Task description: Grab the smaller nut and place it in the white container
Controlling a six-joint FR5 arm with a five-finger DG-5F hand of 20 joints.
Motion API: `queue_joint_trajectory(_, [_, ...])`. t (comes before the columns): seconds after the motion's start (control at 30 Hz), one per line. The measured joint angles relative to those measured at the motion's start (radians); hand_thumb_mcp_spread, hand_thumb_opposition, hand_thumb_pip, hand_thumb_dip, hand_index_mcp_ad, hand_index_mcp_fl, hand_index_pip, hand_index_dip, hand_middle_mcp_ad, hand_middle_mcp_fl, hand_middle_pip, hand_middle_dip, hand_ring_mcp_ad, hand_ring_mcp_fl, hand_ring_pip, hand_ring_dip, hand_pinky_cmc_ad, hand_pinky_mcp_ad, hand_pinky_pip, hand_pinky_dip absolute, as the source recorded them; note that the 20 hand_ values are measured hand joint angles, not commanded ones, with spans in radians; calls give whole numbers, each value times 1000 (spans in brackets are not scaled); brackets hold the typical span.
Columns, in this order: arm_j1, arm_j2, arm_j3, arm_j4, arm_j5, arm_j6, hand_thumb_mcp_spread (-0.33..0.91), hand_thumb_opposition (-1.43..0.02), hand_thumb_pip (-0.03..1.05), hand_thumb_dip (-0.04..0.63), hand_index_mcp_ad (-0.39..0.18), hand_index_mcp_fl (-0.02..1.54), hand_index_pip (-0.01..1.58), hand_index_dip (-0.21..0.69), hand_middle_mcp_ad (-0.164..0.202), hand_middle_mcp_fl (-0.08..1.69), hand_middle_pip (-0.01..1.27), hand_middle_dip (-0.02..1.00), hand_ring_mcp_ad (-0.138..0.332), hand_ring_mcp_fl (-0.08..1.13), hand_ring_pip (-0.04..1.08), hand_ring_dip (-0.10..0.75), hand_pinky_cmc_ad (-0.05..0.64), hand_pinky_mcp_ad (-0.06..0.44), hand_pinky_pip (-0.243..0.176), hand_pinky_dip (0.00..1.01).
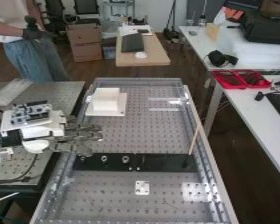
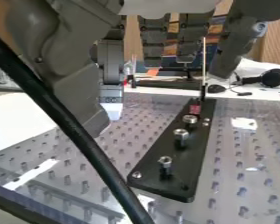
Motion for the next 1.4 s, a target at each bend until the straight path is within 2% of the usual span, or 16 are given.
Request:
queue_joint_trajectory(0.37, [15, -40, 78, -27, -15, -25, 410, -848, 775, 237, -173, 80, 1552, 47, 73, 3, 138, 234, 150, 0, 65, 103, 367, 290, -94, 421])
queue_joint_trajectory(0.7, [19, -114, 130, -58, -20, -77, 410, -845, 775, 237, -169, 80, 1552, 47, 68, 3, 138, 237, 147, 0, 65, 101, 367, 286, -91, 421])
queue_joint_trajectory(1.0, [9, -151, 159, -54, -9, -76, 410, -845, 771, 237, -173, 98, 1548, 45, 70, 3, 138, 237, 147, 0, 73, 101, 367, 284, -91, 421])
queue_joint_trajectory(1.4, [0, -158, 174, -62, 1, -82, 407, -845, 771, 237, -173, 113, 1548, 37, 72, 3, 138, 237, 150, 0, 73, 105, 368, 283, -91, 421])
